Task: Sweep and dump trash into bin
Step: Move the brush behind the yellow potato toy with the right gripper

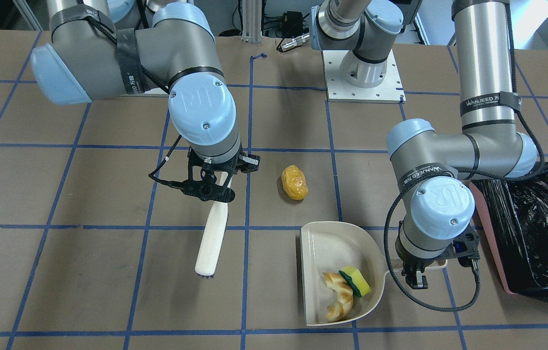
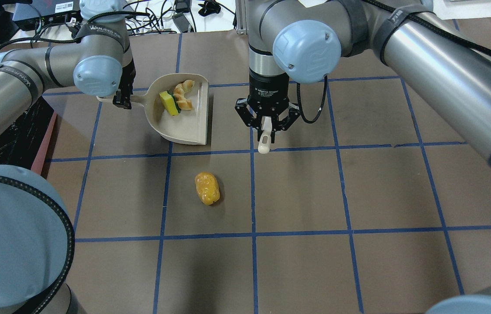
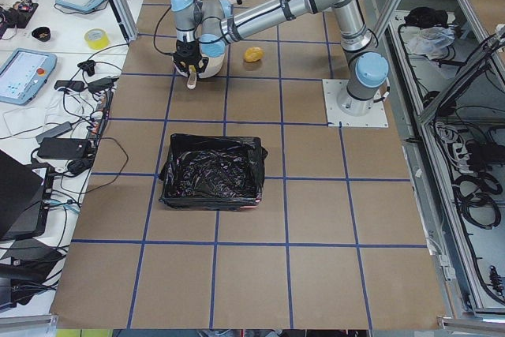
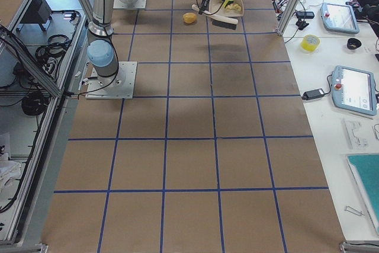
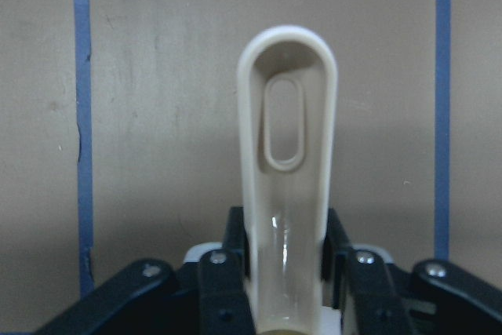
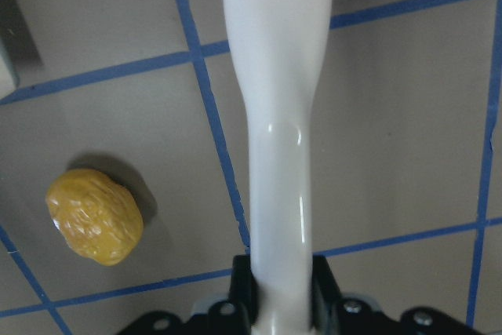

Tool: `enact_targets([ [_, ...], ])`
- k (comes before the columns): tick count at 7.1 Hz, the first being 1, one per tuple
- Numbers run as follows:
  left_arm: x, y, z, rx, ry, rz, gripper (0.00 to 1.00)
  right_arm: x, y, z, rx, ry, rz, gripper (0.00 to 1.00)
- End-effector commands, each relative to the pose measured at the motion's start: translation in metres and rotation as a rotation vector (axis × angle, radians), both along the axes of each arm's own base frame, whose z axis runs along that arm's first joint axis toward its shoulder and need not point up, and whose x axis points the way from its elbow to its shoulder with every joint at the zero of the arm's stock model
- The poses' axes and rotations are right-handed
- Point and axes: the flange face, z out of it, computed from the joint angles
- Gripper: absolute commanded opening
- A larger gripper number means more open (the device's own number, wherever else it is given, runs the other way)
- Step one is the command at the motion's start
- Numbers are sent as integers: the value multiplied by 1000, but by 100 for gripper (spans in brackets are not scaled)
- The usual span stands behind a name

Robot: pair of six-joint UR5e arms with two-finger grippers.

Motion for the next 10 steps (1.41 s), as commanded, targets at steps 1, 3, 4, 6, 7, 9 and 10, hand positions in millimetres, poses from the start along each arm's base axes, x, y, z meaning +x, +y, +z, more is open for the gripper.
enact_targets([
  [1, 28, 30, 9, -8, -5, -13, 0, -17, 53, -9, 40, 43, -70, 0],
  [3, 24, 90, 9, 24, 2, -5, 0, -21, 97, -26, 75, 64, -135, 0],
  [4, 18, 121, 5, 41, 0, 14, 0, -6, 121, -38, 56, 80, -157, 0],
  [6, 19, 168, 1, 71, -2, 25, 0, 37, 156, -62, 4, 84, -155, 0],
  [7, 18, 184, 0, 77, -9, 29, 0, 45, 162, -66, 20, 66, -149, 0],
  [9, 15, 212, -4, 83, -11, 32, 0, 68, 169, -70, 58, -8, -234, 0],
  [10, 17, 222, -14, 82, -39, 35, 0, 97, 182, -85, 33, -14, -225, 0],
])
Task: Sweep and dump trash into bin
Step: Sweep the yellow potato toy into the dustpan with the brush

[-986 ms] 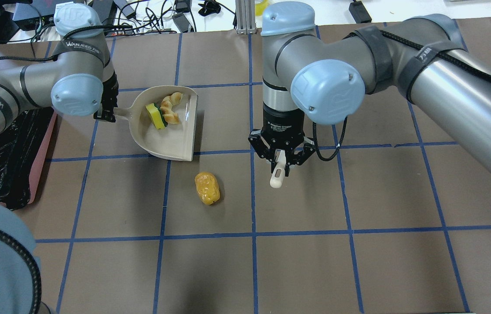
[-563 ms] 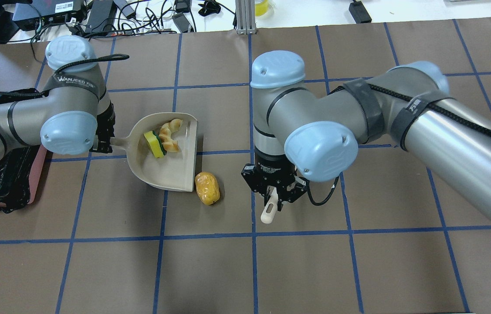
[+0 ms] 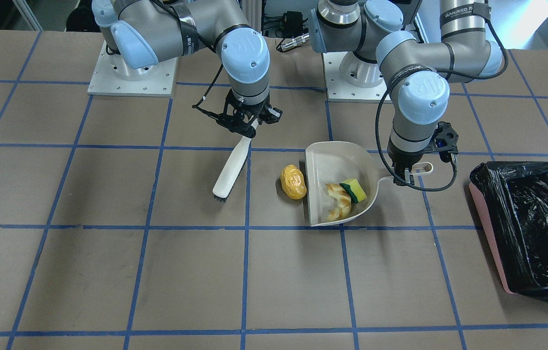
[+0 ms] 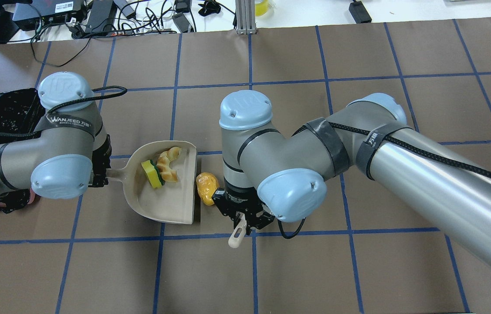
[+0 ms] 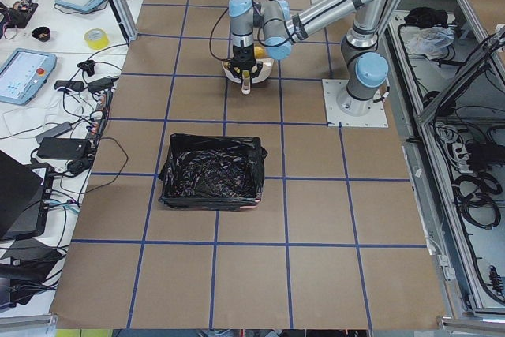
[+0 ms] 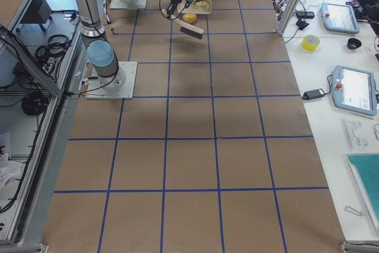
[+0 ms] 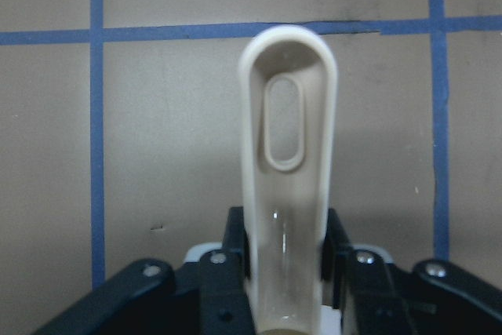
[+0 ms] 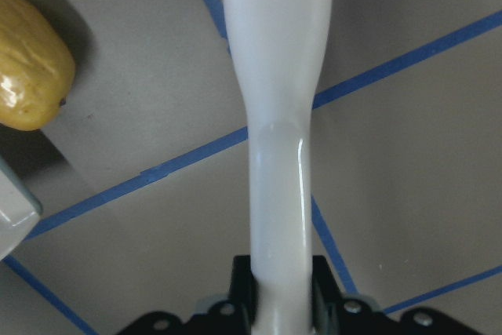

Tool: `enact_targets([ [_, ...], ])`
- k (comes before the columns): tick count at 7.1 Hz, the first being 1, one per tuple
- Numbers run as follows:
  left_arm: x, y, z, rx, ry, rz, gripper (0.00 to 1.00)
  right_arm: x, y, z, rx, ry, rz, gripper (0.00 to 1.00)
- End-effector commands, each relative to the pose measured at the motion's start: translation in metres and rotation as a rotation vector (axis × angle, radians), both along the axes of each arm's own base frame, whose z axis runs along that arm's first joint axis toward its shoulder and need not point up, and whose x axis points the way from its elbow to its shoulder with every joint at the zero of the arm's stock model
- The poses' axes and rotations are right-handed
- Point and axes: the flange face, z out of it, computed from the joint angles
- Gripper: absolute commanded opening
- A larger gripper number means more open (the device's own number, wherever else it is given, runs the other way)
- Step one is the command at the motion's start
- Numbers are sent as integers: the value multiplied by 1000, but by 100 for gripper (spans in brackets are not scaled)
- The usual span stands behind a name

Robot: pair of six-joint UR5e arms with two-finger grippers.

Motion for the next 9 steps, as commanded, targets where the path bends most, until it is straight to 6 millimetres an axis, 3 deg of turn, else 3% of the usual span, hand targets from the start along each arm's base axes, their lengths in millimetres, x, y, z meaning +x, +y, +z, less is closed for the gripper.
enact_targets([
  [1, 2, 16, -15, -48, -40, 1, 0, 52, 13, -37, -49, -32, -23, 0],
  [2, 3, 17, -21, -44, -38, 5, 0, 62, 7, -52, -65, -46, -12, 0],
  [4, 3, 15, -28, -48, -37, 10, 0, 71, 13, -55, -85, -73, 47, 0],
  [7, 3, 13, -28, -50, -36, 8, 0, 84, -1, -61, -202, -209, 256, 0],
  [9, 3, 11, -25, -56, -38, 10, 0, 107, -19, -34, -243, -325, 279, 0],
])
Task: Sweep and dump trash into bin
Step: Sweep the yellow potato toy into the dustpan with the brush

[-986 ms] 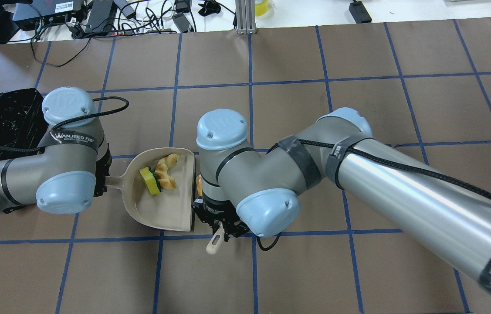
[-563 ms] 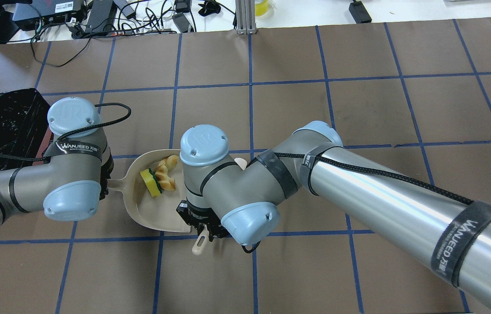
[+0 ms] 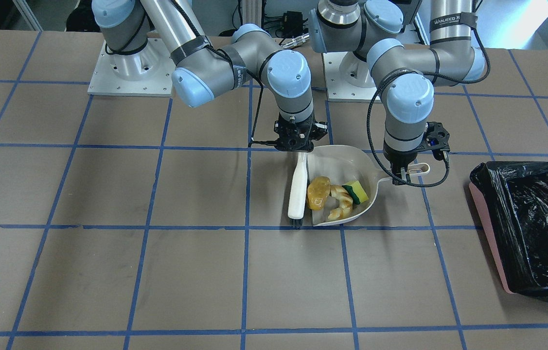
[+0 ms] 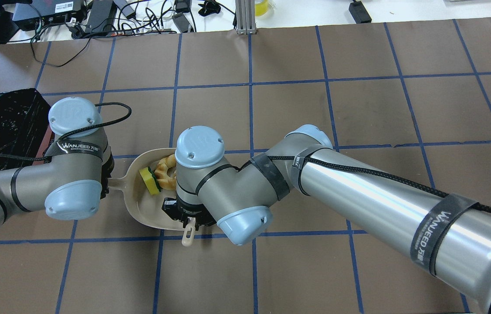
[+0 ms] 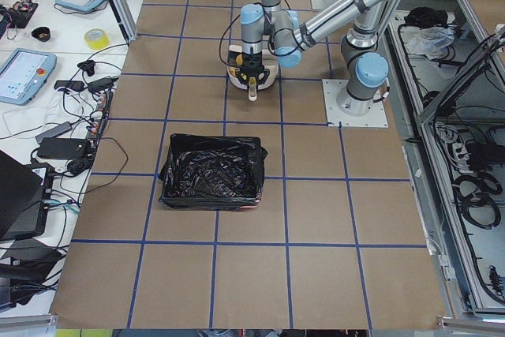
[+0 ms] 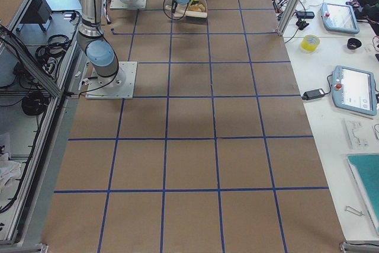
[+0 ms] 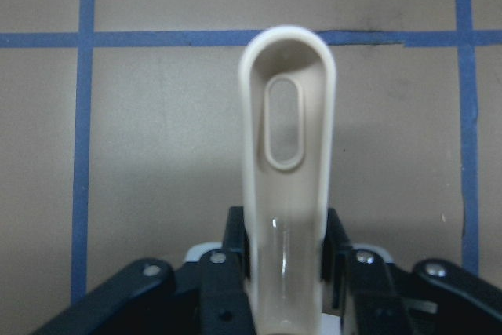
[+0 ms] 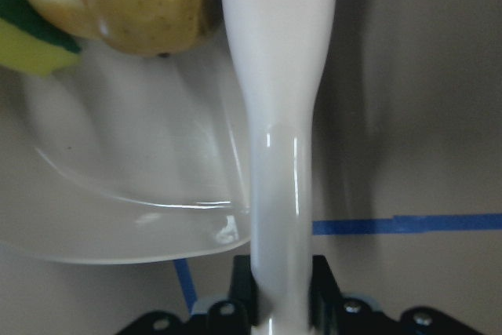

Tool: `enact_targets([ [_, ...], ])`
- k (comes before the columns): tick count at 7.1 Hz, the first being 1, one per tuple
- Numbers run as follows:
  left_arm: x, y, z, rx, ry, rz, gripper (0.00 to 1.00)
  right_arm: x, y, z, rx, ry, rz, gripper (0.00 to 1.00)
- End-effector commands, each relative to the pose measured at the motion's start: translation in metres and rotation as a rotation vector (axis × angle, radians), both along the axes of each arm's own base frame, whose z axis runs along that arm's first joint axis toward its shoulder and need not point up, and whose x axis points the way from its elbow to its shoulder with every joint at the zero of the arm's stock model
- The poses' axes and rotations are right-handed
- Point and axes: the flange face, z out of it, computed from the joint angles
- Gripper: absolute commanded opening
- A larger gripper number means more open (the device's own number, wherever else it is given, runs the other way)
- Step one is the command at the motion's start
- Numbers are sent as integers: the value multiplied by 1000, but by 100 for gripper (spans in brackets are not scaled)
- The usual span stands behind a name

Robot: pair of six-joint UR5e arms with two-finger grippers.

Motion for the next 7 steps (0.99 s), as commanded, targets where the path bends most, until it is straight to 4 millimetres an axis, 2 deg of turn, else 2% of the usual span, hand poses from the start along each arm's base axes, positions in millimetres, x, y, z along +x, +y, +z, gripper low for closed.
enact_targets([
  [1, 0, -1, 1, -4, 1, 2, 0, 24, -24, 18, -25, -72, 27, 0],
  [2, 0, -1, 1, -5, 3, 2, 0, 25, -27, 14, -24, -71, 26, 0],
  [4, -1, -1, 1, -3, 6, -1, 0, 20, -31, 22, -40, -63, 23, 0],
  [7, -2, -2, 2, -5, 14, -7, 0, 6, -30, 10, -66, 39, 111, 0],
])
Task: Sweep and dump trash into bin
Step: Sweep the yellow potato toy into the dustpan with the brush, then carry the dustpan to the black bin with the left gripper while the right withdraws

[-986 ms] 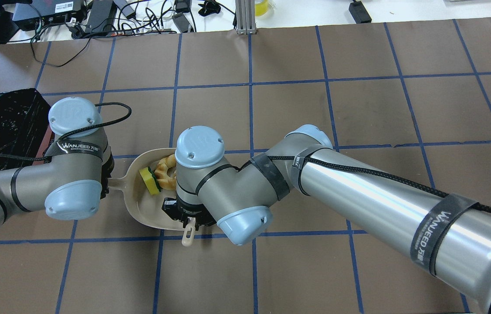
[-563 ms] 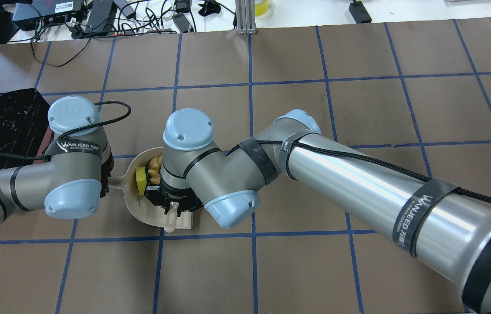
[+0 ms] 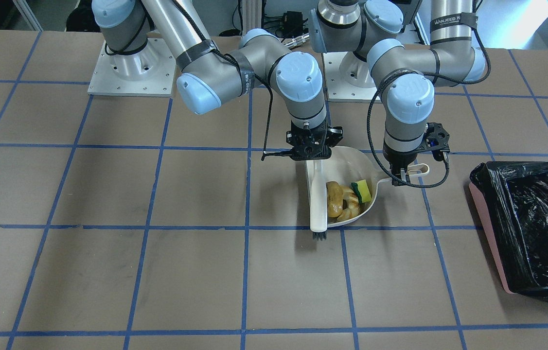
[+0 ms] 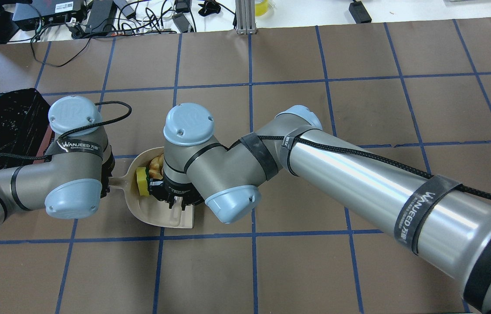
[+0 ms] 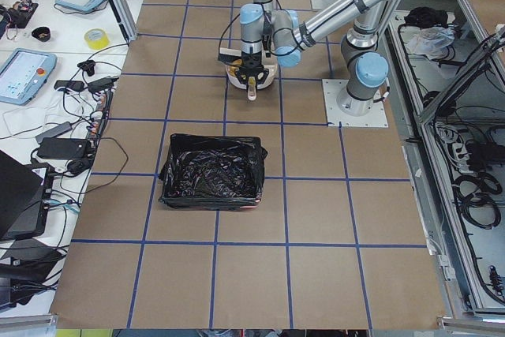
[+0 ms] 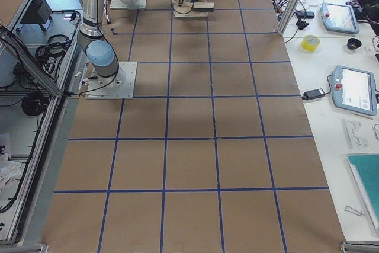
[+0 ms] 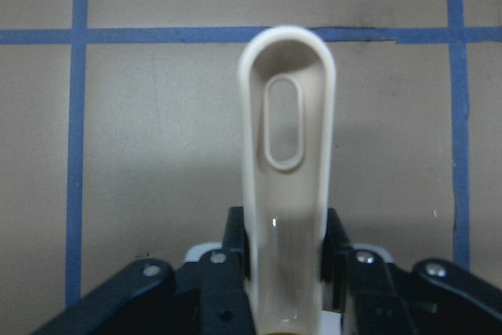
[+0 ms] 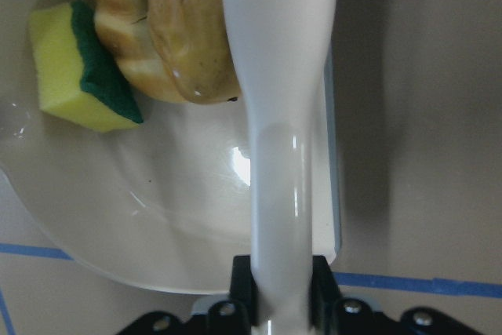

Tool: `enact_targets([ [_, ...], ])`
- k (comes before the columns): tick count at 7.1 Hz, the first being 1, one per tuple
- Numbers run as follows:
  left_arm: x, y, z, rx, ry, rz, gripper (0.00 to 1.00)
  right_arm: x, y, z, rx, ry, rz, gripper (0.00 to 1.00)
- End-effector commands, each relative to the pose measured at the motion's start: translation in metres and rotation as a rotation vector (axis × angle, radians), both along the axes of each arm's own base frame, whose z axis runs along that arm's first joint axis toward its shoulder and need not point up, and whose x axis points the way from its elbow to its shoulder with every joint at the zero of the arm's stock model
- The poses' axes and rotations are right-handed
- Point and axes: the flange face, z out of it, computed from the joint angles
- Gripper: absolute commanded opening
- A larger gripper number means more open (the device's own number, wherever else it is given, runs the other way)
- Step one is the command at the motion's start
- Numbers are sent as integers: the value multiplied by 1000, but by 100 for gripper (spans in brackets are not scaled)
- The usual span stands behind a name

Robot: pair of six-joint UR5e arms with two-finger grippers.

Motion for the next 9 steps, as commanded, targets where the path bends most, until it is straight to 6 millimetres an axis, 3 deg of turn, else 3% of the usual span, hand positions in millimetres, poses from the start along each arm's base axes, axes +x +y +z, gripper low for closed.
enact_targets([
  [1, -1, -1, 1, -3, 6, -9, 0, -13, 0, -3, -38, 105, 86, 0],
  [3, 0, -1, 3, -5, 4, -15, 0, -16, 3, 0, -27, 121, 111, 0],
  [4, 0, -2, 4, -9, 6, -15, 0, -27, -4, 3, -46, 152, 132, 0],
  [5, 0, -2, 4, -7, 6, -16, 0, -47, -17, 19, -51, 172, 131, 0],
  [7, -3, -10, 15, -9, 53, -8, 0, -138, -51, 73, 2, 189, 144, 0],
  [9, -8, -31, 45, 10, 178, 13, 0, -240, -94, 113, -60, 331, 155, 0],
])
